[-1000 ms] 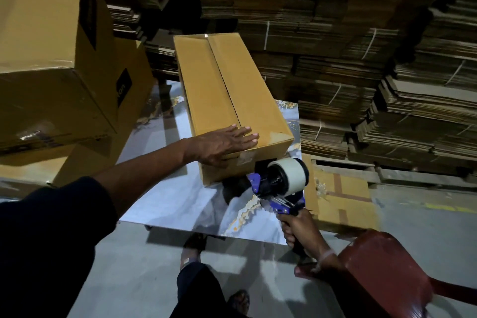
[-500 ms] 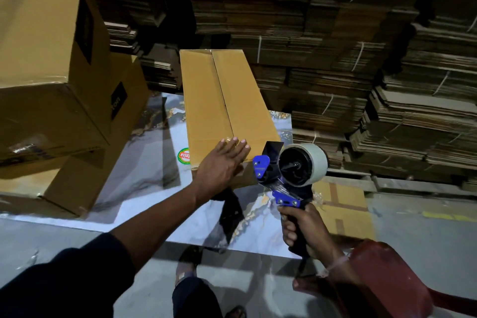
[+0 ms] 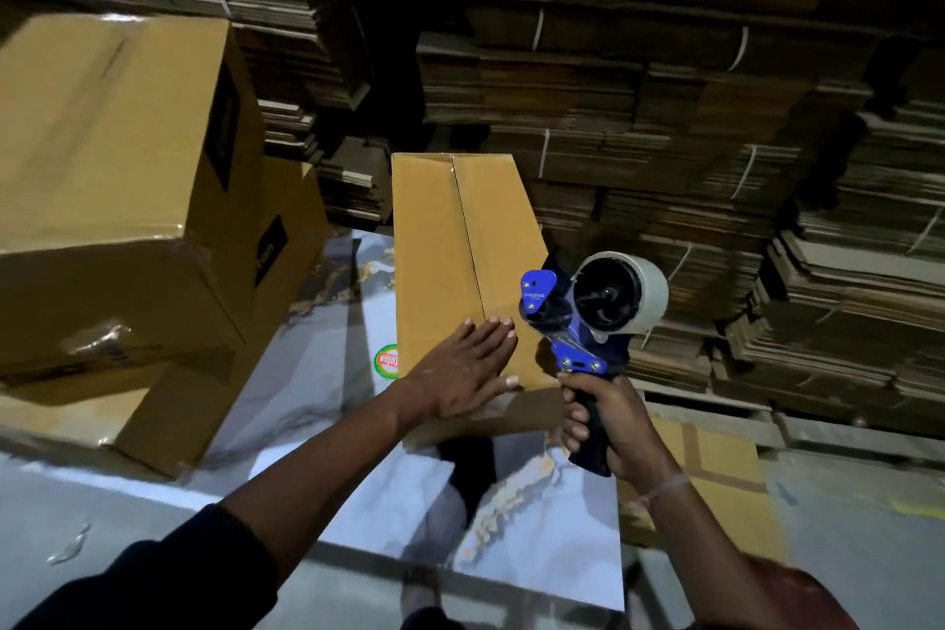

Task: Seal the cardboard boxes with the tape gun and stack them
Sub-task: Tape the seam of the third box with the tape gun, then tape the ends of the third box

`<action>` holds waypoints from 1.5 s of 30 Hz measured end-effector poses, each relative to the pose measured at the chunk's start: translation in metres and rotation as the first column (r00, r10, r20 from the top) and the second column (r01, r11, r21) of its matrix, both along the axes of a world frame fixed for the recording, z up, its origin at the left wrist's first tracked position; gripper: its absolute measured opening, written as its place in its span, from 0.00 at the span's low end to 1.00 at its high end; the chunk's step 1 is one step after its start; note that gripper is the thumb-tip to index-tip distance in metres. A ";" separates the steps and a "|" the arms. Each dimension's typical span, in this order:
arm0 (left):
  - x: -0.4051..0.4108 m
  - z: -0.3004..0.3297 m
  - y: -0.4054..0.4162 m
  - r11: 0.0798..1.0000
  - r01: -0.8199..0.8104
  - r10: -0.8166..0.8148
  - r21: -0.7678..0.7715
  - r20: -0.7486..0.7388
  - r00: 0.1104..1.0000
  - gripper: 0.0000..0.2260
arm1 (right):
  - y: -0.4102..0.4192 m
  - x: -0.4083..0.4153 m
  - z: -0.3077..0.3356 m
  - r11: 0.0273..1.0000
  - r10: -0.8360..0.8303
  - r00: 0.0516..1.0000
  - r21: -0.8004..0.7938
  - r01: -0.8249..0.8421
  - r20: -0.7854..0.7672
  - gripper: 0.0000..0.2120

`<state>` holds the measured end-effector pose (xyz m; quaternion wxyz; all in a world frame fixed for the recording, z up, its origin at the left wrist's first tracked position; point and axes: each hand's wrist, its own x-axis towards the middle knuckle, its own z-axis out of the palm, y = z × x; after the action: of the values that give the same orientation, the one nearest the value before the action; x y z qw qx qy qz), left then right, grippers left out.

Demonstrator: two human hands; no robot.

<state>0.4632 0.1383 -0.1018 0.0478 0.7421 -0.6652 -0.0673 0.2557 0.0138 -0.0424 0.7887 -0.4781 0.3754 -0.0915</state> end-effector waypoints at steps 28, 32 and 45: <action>0.194 -0.002 -0.102 0.785 -0.610 0.613 -0.111 -0.004 0.790 0.37 | -0.151 0.214 0.000 0.912 -0.049 0.999 -0.409 0.043 -0.003 0.06; 0.195 0.000 -0.099 0.580 -0.808 0.781 -0.099 -0.212 0.587 0.39 | -0.162 0.222 -0.001 0.912 -0.024 1.000 -0.409 0.022 -0.001 0.08; 0.204 0.004 -0.088 0.534 -0.828 0.697 -0.171 -0.465 0.546 0.15 | -0.128 0.173 -0.014 0.964 0.063 0.997 -0.256 -0.072 -0.045 0.10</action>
<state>0.6676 0.0503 -0.0975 0.3263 0.9118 -0.2461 -0.0393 0.4286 -0.1139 -0.0562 0.7156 -0.5906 0.3582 -0.1039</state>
